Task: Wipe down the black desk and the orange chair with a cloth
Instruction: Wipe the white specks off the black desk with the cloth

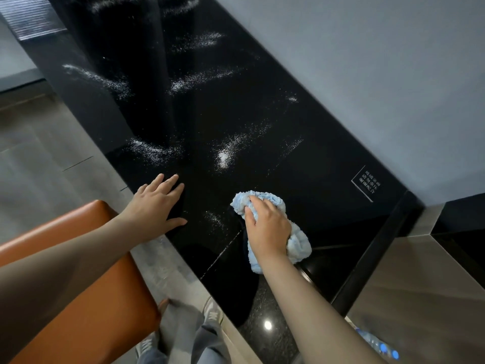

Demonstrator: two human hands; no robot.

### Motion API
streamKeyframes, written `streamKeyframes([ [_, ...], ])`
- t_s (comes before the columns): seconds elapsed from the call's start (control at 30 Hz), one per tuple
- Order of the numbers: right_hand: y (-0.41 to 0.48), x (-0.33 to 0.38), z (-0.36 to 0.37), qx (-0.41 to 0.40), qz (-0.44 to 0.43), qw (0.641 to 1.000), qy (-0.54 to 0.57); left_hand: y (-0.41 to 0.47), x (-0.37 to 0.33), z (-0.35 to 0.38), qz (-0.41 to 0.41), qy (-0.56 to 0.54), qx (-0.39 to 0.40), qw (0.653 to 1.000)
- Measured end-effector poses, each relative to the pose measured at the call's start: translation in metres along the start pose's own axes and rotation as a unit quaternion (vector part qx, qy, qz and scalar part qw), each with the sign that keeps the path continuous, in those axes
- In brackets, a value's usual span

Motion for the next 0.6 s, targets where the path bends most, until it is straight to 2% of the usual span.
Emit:
streamKeyframes([
  [0.27,-0.038,0.018,0.008,-0.020,0.000,1.000,0.007,-0.018,0.014,0.012,0.001,-0.010,0.008,1.000],
  [0.6,-0.085,0.037,0.014,-0.002,-0.001,1.000,0.018,-0.018,0.010,0.009,-0.001,-0.025,0.003,1.000],
])
Point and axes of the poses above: each hand's wrist, its own y-axis towards the middle knuckle, its own z-axis out of the palm, x = y × z, the point moved 1 cm from there along y, towards the middle knuckle, and after that the axes turned 6 degrees about z, right-handed, at the moved point
